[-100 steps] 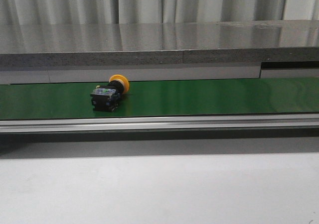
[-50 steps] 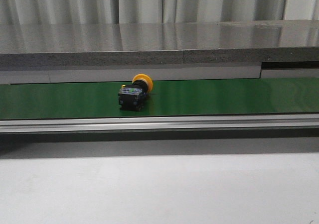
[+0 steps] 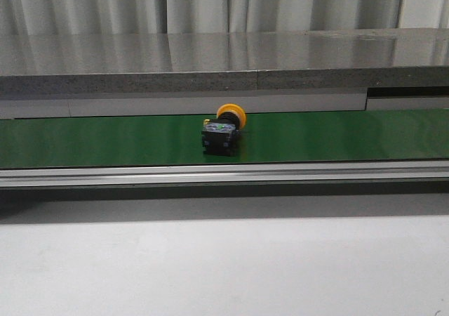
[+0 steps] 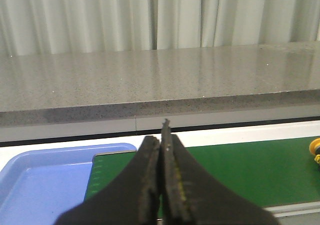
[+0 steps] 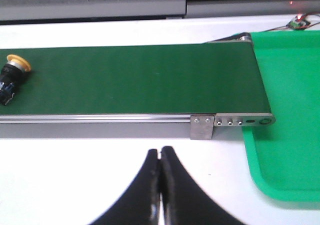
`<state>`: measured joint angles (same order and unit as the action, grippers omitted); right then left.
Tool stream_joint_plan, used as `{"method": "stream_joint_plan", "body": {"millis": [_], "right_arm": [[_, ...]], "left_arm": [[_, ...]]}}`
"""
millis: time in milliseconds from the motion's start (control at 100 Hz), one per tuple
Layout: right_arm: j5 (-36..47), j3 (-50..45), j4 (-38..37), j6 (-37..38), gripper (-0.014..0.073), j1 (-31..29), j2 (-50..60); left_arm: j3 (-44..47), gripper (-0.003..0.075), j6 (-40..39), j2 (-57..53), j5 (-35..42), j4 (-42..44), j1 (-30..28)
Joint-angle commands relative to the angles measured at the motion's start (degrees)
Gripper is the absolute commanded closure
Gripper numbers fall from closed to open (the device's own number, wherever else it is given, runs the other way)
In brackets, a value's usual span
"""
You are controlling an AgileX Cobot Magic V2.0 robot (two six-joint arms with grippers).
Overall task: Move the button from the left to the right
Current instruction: 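Raise the left gripper while the belt carries the button toward the right arm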
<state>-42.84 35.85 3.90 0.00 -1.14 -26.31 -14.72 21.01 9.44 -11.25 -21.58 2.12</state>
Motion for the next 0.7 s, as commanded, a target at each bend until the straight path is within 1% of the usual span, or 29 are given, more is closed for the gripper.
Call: {"method": "stream_joint_plan", "body": {"millis": [0,230,300,340,390,420,440,490,560,630,690], "right_arm": [[2.47,3.35,1.04,0.00,0.0660,0.12,-3.93],[3.38,3.35,2.94,0.00,0.0656,0.12,-6.42],[3.32,3.35,2.98,0.00,0.0629,0.12,-6.53],[3.32,3.35,3.10,0.00,0.0583,0.12,-6.59],[3.32,3.35,3.25,0.00,0.0504,0.12,-6.59],[3.32,3.35,3.25,0.00,0.0435,0.12,-6.59],[3.32,3.35,3.25,0.00,0.0405,0.12,-6.59],[3.32,3.35,3.25,0.00,0.0279,0.12,-6.59],[3.72,3.35,3.25,0.00,0.0146,0.12,-6.59],[4.74,3.35,4.36,0.00,0.0069,0.12,-6.59],[5.49,3.35,6.31,0.00,0.0050,0.12,-6.59]], "left_arm": [[-1.55,0.0741,-0.17,0.59,4.02,-0.74,0.54],[-1.55,0.0741,-0.17,0.59,4.02,-0.74,0.54],[-1.55,0.0741,-0.17,0.59,4.02,-0.74,0.54],[-1.55,0.0741,-0.17,0.59,4.02,-0.74,0.54],[-1.55,0.0741,-0.17,0.59,4.02,-0.74,0.54],[-1.55,0.0741,-0.17,0.59,4.02,-0.74,0.54],[-1.55,0.0741,-0.17,0.59,4.02,-0.74,0.54],[-1.55,0.0741,-0.17,0.59,4.02,-0.74,0.54],[-1.55,0.0741,-0.17,0.59,4.02,-0.74,0.54],[-1.55,0.0741,-0.17,0.59,4.02,-0.74,0.54],[-1.55,0.0741,-0.17,0.59,4.02,-0.74,0.54]]}}
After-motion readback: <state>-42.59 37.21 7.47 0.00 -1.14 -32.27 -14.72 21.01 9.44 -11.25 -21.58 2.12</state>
